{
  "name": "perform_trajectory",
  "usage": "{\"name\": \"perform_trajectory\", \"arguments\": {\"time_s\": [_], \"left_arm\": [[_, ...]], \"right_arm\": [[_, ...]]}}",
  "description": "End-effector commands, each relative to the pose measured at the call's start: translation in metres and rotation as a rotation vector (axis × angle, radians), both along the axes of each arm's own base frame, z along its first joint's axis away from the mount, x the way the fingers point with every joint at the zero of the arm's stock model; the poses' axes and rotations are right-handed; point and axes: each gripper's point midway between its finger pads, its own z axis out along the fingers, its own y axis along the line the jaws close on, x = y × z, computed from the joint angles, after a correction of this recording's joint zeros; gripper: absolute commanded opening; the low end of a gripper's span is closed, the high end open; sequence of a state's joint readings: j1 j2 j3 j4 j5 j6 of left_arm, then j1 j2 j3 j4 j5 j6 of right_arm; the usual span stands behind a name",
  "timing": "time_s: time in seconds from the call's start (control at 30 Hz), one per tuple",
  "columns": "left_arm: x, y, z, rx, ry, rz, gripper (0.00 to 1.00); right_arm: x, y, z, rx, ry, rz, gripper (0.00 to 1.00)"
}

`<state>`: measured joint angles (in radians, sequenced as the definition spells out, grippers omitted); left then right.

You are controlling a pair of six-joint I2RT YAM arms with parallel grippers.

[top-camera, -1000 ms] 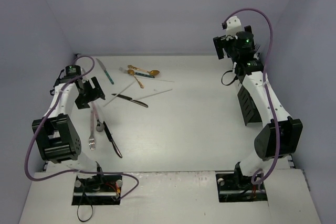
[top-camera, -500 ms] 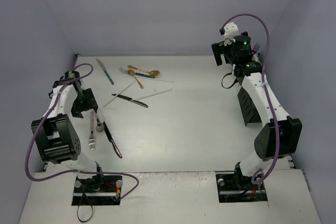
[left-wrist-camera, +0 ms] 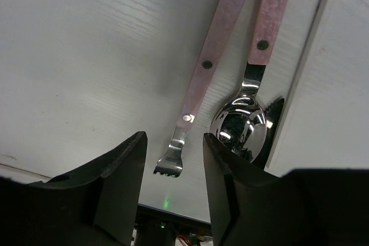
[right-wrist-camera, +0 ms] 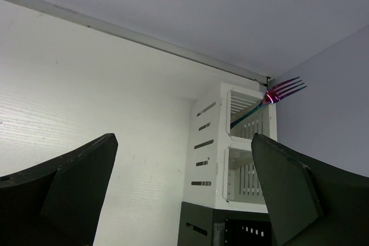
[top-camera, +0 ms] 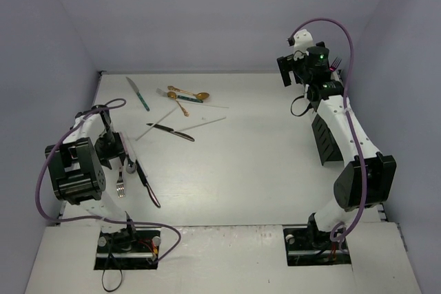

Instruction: Sort the eating utensils into containers

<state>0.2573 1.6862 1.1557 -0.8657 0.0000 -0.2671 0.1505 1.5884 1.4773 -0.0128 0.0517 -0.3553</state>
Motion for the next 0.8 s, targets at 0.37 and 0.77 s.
{"name": "perform_trajectory", "arguments": {"time_s": [0.37,0.77], "left_arm": [[-0.006,0.009,-0.013,0.027,0.058,-0.02,0.39],[-0.002,0.005,-0.025,0.03,0.086,-0.034,0.34]], "right_arm": [[0.018,0.0,0.031,0.032,-0.082,-0.01,1.0],[0.021,0.004,0.044,0.049,-0.102,0.006,1.0]]}}
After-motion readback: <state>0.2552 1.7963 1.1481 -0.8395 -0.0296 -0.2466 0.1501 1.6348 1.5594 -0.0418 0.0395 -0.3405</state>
